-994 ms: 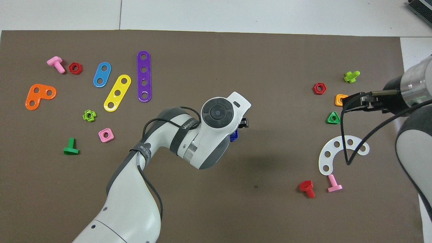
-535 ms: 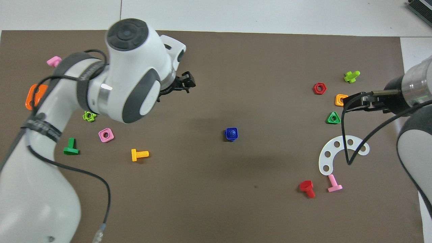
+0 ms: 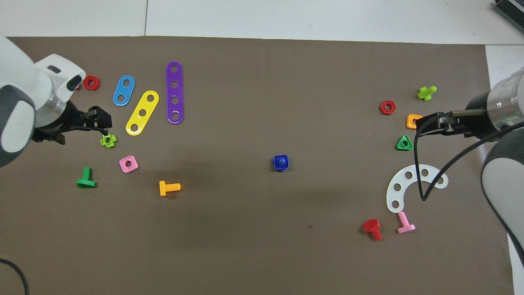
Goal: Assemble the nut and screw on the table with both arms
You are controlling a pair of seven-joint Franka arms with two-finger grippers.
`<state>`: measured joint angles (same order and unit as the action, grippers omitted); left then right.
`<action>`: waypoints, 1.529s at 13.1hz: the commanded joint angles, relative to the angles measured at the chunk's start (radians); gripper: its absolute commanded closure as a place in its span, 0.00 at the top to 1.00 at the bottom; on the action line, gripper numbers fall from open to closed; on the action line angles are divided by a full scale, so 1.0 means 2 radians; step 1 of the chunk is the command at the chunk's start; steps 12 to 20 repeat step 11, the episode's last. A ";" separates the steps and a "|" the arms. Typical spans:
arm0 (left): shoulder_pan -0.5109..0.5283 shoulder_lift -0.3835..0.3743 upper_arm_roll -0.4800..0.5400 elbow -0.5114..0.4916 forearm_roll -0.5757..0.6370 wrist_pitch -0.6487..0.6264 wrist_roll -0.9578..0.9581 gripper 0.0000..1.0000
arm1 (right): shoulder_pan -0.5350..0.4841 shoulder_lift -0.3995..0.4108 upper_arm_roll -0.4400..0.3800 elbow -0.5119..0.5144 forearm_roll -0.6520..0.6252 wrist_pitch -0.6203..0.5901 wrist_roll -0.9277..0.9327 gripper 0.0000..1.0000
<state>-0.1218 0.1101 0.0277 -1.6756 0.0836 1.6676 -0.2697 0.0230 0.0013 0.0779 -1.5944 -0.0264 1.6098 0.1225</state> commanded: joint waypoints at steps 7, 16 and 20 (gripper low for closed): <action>0.044 -0.039 -0.005 0.031 -0.076 0.024 0.106 1.00 | -0.005 -0.022 0.001 -0.025 0.029 0.015 -0.018 1.00; 0.046 -0.046 -0.005 0.029 -0.076 0.014 0.119 1.00 | -0.004 -0.023 0.000 -0.027 0.031 0.016 -0.018 1.00; 0.046 -0.046 -0.005 0.029 -0.076 0.014 0.119 1.00 | -0.004 -0.023 0.000 -0.027 0.031 0.016 -0.018 1.00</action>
